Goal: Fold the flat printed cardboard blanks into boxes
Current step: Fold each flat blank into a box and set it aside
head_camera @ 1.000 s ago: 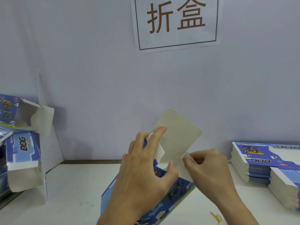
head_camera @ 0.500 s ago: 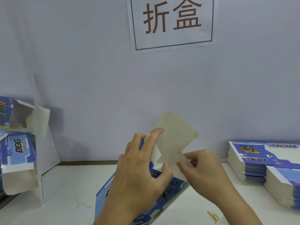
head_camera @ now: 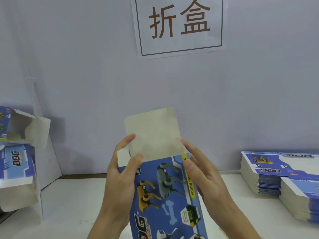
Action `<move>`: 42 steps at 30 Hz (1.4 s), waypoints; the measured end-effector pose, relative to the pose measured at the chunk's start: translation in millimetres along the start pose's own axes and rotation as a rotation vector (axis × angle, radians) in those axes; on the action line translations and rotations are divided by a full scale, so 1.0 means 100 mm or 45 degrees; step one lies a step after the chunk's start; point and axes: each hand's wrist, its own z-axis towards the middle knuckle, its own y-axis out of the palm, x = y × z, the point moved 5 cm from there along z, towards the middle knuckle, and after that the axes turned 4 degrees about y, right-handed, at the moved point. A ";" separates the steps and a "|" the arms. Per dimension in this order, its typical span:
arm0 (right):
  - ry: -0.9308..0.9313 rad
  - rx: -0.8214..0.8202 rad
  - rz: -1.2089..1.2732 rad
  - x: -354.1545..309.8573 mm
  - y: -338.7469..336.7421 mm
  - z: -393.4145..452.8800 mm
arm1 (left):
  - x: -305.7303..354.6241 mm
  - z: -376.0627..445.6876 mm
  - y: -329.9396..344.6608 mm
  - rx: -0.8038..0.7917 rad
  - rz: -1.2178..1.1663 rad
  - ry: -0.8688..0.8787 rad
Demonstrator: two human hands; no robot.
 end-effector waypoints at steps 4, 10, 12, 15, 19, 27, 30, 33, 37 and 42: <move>-0.004 0.013 -0.098 0.00 -0.05 0.01 | -0.08 0.02 -0.06 0.016 0.097 -0.029; 0.014 0.011 0.016 0.02 0.08 0.05 | -0.07 -0.01 0.00 0.176 0.156 0.057; 0.008 0.128 0.074 0.04 0.09 0.07 | -0.03 -0.01 0.05 0.175 0.198 0.155; 0.031 0.224 0.145 0.05 0.04 0.06 | -0.01 -0.03 0.11 0.128 0.220 0.181; 0.049 0.250 0.099 0.08 0.00 0.05 | 0.00 -0.05 0.11 0.117 0.360 0.194; 0.065 0.088 0.147 0.08 0.03 0.03 | -0.01 -0.06 0.08 0.196 0.396 0.246; 0.039 0.100 0.060 0.04 0.03 0.03 | -0.05 -0.06 0.07 0.190 0.421 0.201; 0.047 0.246 -0.066 0.01 0.02 0.06 | -0.09 -0.06 0.08 0.189 0.562 0.241; 0.159 0.322 -0.049 0.04 0.00 0.04 | -0.13 -0.07 0.12 0.147 0.577 0.231; 0.281 0.318 0.170 0.16 -0.05 0.04 | -0.17 -0.08 0.17 0.117 0.301 0.040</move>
